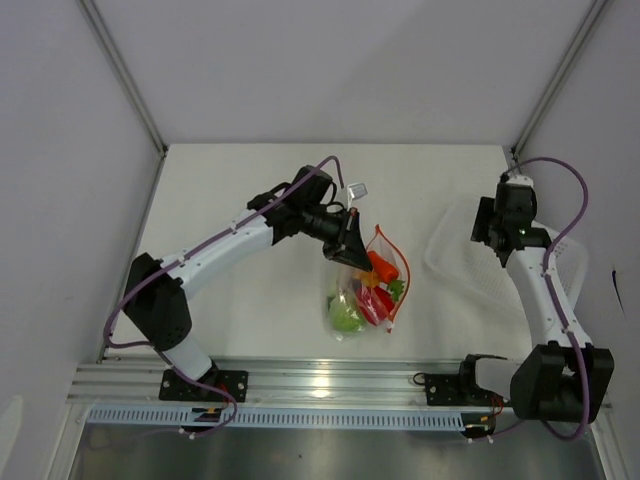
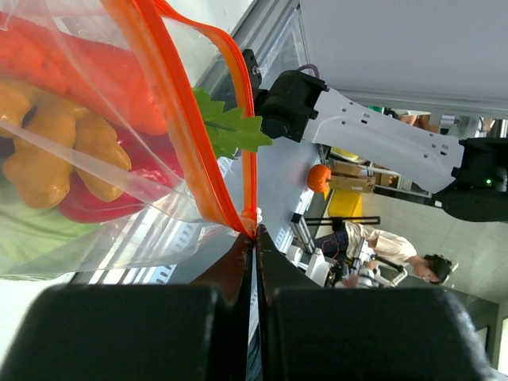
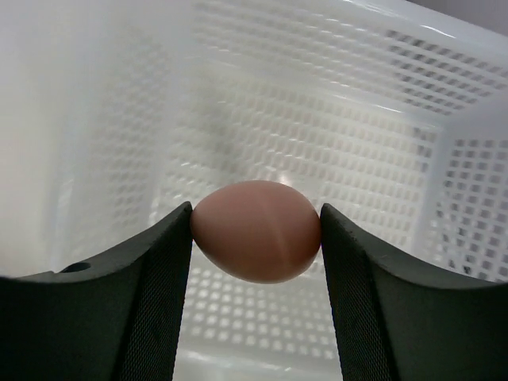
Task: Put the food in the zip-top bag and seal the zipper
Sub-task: Pick up the fake vegetable from the bin, then place the fake vegetable in the zipper food storage bag.
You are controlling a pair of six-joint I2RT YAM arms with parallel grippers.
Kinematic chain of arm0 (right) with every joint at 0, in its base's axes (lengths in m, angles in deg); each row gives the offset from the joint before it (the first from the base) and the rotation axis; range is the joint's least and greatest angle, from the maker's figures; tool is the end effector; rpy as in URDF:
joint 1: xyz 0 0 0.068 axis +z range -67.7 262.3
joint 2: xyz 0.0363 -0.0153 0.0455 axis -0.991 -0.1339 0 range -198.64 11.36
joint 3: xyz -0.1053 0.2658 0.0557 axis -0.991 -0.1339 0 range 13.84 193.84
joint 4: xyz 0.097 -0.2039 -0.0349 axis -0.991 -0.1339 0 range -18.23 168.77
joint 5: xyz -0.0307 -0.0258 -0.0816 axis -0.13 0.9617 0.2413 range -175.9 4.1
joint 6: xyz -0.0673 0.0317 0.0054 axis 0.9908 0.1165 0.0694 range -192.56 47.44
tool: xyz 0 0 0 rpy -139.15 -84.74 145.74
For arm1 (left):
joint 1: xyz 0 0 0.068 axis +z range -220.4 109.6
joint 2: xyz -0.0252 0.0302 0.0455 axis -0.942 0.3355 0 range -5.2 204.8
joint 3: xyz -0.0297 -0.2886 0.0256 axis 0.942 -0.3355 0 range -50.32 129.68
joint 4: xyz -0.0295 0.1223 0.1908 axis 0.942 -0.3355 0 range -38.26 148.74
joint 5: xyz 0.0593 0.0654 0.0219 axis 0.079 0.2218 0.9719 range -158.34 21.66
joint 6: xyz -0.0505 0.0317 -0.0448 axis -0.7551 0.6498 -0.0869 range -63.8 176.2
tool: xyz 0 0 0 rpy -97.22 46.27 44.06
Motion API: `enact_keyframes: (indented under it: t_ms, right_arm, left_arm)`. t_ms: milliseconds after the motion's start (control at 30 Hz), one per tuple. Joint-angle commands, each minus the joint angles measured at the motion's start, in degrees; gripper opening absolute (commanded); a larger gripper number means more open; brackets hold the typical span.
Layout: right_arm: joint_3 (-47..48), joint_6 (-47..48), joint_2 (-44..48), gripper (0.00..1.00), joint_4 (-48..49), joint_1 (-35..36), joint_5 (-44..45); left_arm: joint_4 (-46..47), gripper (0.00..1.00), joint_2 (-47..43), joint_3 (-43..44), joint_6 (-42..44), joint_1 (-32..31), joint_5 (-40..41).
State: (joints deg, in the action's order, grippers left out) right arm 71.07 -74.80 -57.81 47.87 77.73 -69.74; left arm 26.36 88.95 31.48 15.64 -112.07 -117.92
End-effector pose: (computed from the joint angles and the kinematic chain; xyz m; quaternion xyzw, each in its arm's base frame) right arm 0.2329 -0.0360 0.3022 0.1101 0.9024 -0.1369 0.3934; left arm 0.2217 -0.2613 0.3289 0.1696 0.8363 -0.5213 0.0088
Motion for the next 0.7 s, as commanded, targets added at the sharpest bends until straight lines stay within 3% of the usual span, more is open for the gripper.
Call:
enact_keyframes:
  t_ms: [0, 200, 333, 433, 667]
  right_arm:
    - [4.02, -3.38, 6.12, 0.0, -5.05, 8.93, -6.13]
    - [11.58, -9.79, 9.4, 0.0, -7.95, 23.61, -7.37]
    - [18.17, -11.46, 6.07, 0.0, -9.96, 34.94, -8.96]
    - [21.34, -12.52, 3.6, 0.02, -10.59, 43.3, -4.92]
    - [19.68, -14.98, 2.72, 0.04, -10.59, 48.87, -4.91]
  left_arm:
    - [2.41, 0.01, -4.06, -0.5, -0.4, -0.34, 1.33]
    - [2.15, 0.01, -5.82, -1.12, -0.14, -0.34, 2.74]
    - [3.11, 0.01, -6.43, -1.56, -0.67, -0.34, 3.0]
    - [2.94, 0.01, -6.0, -1.21, -0.58, -0.34, 3.0]
    - [1.8, 0.01, -6.96, -1.38, -0.23, -0.25, 3.7]
